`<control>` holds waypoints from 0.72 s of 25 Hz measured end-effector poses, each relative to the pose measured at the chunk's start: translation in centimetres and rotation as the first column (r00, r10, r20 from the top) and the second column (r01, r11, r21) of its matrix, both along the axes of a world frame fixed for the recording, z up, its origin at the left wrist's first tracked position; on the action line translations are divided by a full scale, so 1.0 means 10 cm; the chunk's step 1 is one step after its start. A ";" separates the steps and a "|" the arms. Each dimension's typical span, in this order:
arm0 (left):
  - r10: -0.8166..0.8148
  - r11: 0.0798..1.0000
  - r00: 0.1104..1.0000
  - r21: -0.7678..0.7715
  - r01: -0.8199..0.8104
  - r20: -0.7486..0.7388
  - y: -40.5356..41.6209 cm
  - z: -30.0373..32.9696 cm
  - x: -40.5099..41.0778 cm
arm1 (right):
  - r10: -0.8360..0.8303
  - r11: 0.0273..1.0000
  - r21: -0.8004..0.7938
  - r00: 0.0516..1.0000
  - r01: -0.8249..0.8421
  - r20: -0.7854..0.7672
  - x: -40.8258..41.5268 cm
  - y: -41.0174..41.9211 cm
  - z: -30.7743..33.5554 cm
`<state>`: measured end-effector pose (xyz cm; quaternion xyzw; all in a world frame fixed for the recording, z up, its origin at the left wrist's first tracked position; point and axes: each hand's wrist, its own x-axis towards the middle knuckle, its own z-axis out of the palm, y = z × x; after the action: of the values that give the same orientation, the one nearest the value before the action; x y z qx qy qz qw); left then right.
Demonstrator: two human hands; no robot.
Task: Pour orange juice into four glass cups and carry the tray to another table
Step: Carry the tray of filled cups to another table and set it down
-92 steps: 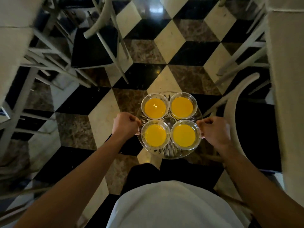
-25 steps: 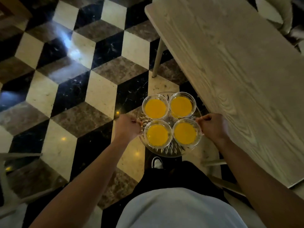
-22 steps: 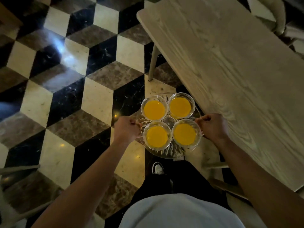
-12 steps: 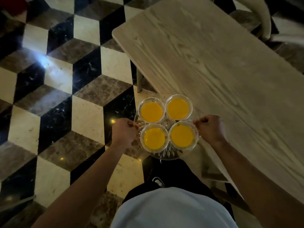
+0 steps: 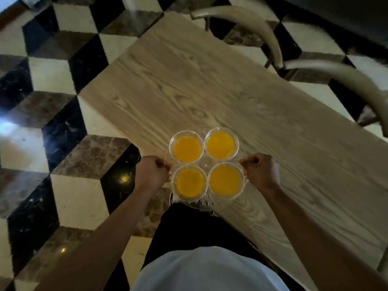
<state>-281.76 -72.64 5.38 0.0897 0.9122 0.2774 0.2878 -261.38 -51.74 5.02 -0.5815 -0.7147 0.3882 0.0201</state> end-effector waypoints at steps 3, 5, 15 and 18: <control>-0.132 0.990 0.991 0.048 0.131 0.010 0.42 -0.04 -0.23 | -0.150 0.988 -0.036 0.989 0.150 -0.007 -0.01 0.19 -0.02; -0.222 0.974 0.975 0.056 0.221 0.015 0.67 -0.08 -0.37 | -0.250 0.967 -0.050 0.968 0.249 -0.029 -0.01 0.28 -0.02; -0.558 0.830 0.822 0.078 0.553 0.116 1.71 -0.36 -0.93 | -0.564 0.825 -0.049 0.826 0.563 0.003 -0.05 0.30 -0.29; -0.598 0.800 0.796 0.015 0.600 0.090 1.94 -0.38 -1.02 | -0.624 0.780 -0.052 0.781 0.624 0.000 -0.10 0.27 -0.41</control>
<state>-291.99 -53.28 1.58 0.3588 0.8251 0.1696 0.4021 -262.42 -48.99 0.90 -0.7821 -0.4721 0.3822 0.1390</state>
